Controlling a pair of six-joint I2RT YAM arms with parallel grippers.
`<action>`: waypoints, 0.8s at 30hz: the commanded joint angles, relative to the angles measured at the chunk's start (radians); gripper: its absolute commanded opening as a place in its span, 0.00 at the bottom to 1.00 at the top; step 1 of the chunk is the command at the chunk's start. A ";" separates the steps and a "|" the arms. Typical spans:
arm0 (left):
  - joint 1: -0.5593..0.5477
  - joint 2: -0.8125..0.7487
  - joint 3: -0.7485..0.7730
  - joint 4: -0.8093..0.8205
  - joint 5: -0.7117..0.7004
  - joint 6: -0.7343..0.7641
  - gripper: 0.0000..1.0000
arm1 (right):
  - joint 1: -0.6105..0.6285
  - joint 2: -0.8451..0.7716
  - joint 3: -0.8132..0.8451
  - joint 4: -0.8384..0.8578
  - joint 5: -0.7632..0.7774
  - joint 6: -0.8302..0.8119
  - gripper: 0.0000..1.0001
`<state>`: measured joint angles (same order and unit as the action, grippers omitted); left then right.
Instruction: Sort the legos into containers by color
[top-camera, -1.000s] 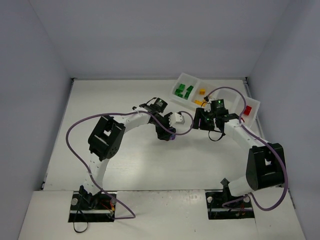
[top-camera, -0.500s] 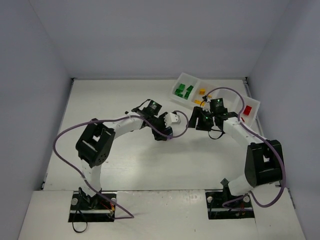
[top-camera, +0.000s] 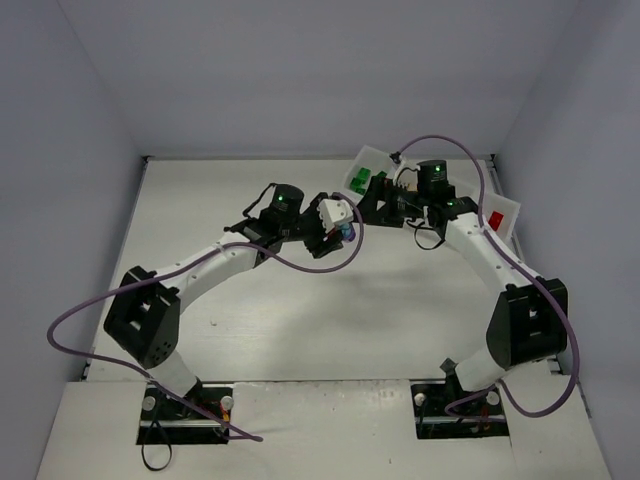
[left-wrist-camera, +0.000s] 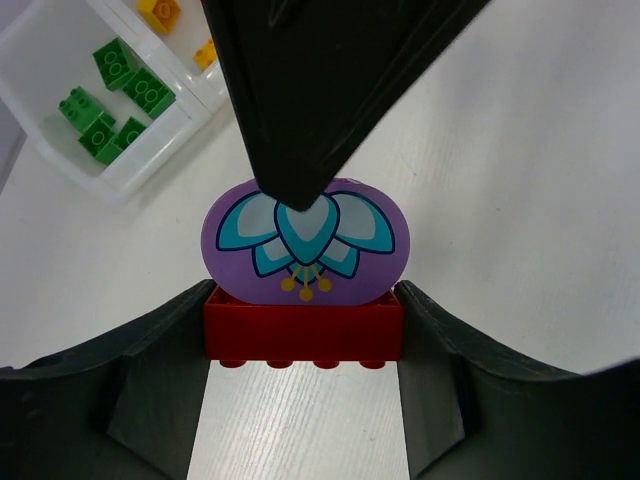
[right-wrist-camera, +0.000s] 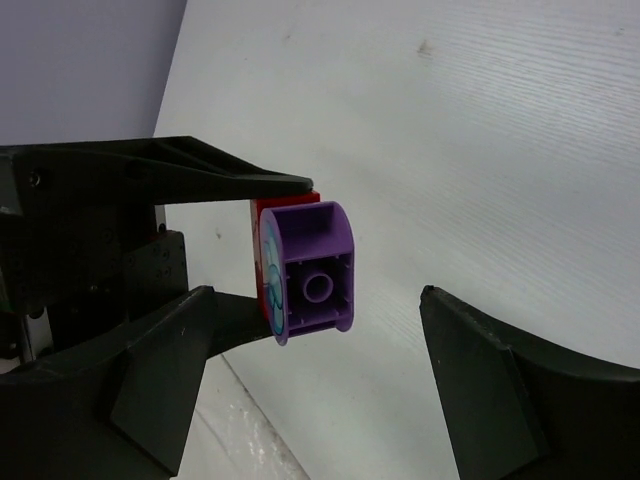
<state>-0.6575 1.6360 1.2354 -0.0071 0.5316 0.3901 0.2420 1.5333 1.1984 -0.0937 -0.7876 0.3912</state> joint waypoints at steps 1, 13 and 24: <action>-0.004 -0.074 0.016 0.113 0.008 -0.037 0.08 | 0.031 -0.004 0.046 0.031 -0.090 -0.029 0.79; -0.004 -0.117 0.021 0.142 0.048 -0.073 0.08 | 0.075 0.014 0.049 0.035 -0.058 -0.057 0.61; -0.004 -0.111 -0.074 0.159 0.042 -0.096 0.08 | 0.042 -0.032 0.053 0.048 -0.028 -0.086 0.04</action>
<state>-0.6567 1.5784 1.1625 0.0677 0.5484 0.3134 0.3004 1.5597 1.2129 -0.0937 -0.8185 0.3275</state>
